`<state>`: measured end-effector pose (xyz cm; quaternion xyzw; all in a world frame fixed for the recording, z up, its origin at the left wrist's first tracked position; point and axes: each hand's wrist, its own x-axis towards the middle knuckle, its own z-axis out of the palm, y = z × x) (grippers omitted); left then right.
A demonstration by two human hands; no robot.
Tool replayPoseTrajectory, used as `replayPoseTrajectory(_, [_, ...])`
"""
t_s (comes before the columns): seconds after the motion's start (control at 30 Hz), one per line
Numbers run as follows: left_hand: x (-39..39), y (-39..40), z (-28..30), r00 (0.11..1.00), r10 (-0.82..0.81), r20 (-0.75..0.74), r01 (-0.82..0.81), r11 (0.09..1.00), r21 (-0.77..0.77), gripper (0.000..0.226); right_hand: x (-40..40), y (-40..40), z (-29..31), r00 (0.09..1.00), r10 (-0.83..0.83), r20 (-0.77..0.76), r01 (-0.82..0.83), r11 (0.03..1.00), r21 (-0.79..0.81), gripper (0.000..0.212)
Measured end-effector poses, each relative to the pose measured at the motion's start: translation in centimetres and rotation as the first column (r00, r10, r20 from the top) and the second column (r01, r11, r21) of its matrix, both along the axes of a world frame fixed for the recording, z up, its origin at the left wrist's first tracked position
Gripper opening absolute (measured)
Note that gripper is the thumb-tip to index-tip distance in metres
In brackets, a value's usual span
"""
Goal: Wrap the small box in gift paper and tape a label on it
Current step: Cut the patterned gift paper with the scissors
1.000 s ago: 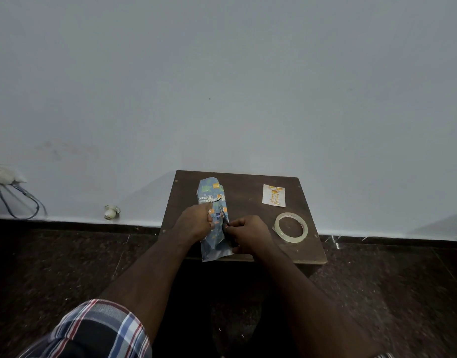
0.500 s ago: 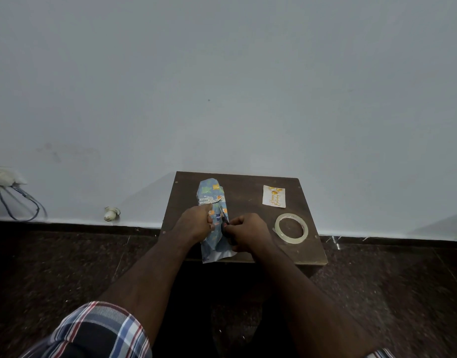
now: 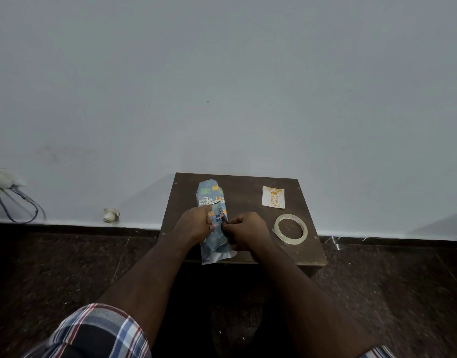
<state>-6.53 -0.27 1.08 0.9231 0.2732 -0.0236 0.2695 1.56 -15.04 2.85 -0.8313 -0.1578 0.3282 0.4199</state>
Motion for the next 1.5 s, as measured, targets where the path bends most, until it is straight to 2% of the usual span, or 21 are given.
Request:
replayPoseTrajectory(0.17, [0.0, -0.1, 0.0, 1.000, 0.017, -0.012, -0.017, 1.000, 0.000, 0.063, -0.2, 0.1, -0.4, 1.000, -0.023, -0.007, 0.023, 1.000, 0.018, 0.021])
replayPoseTrajectory(0.47, [0.0, -0.1, 0.1, 1.000, 0.008, -0.007, -0.008, 1.000, -0.001, 0.061, -0.2, 0.7, -0.2, 0.996, -0.062, -0.069, 0.066, 0.997, 0.051, 0.017])
replayPoseTrajectory(0.7, [0.0, -0.1, 0.3, 1.000, 0.001, -0.009, -0.001, 1.000, -0.007, 0.057, -0.2, 0.7, -0.1, 0.997, -0.049, -0.065, 0.053, 0.997, 0.055, 0.012])
replayPoseTrajectory(1.5, [-0.3, -0.6, 1.5, 1.000, -0.009, -0.014, 0.008, 0.999, -0.035, 0.050, -0.1, 1.9, 0.1, 0.997, -0.078, -0.016, 0.079, 0.995, 0.060, 0.014])
